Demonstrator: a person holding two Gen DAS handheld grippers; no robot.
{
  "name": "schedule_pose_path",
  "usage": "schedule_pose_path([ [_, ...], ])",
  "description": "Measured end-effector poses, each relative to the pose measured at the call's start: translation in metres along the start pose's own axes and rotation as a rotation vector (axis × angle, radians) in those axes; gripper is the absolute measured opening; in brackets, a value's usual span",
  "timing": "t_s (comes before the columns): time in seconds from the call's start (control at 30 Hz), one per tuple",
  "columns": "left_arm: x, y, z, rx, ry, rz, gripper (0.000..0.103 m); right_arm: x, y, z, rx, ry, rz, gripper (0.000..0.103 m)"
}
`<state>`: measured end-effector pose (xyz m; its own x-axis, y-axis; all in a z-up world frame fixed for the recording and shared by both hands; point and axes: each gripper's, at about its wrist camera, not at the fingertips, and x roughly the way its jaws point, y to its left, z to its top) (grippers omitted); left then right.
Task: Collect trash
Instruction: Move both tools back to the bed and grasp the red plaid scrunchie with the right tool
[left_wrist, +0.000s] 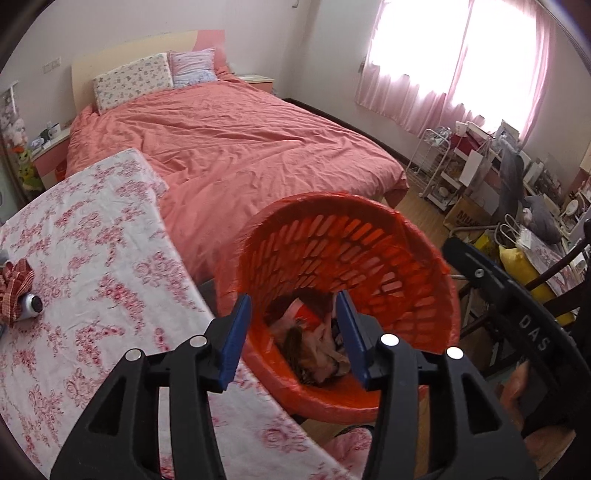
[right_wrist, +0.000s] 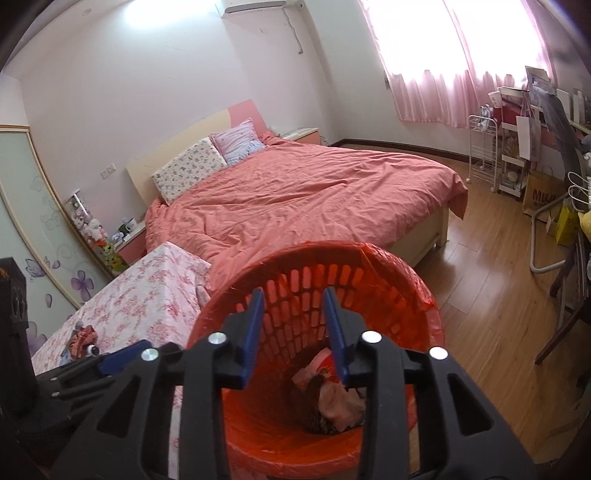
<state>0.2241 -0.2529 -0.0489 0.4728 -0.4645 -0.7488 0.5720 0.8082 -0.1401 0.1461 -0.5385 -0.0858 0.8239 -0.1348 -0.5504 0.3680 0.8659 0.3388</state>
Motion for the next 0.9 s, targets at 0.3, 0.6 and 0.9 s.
schedule_pose_path([
  [0.3,-0.042,0.065,-0.026,-0.022,-0.070,0.239,0.072,-0.008,0.037,-0.016,-0.090,0.001,-0.001,0.062],
  [0.6,-0.084,0.177,-0.060,-0.195,-0.071,0.447,0.078,0.000,0.126,-0.049,-0.223,0.073,0.095,0.067],
  [0.9,-0.122,0.274,-0.096,-0.369,-0.073,0.583,0.078,0.027,0.245,-0.090,-0.376,0.160,0.211,0.064],
])
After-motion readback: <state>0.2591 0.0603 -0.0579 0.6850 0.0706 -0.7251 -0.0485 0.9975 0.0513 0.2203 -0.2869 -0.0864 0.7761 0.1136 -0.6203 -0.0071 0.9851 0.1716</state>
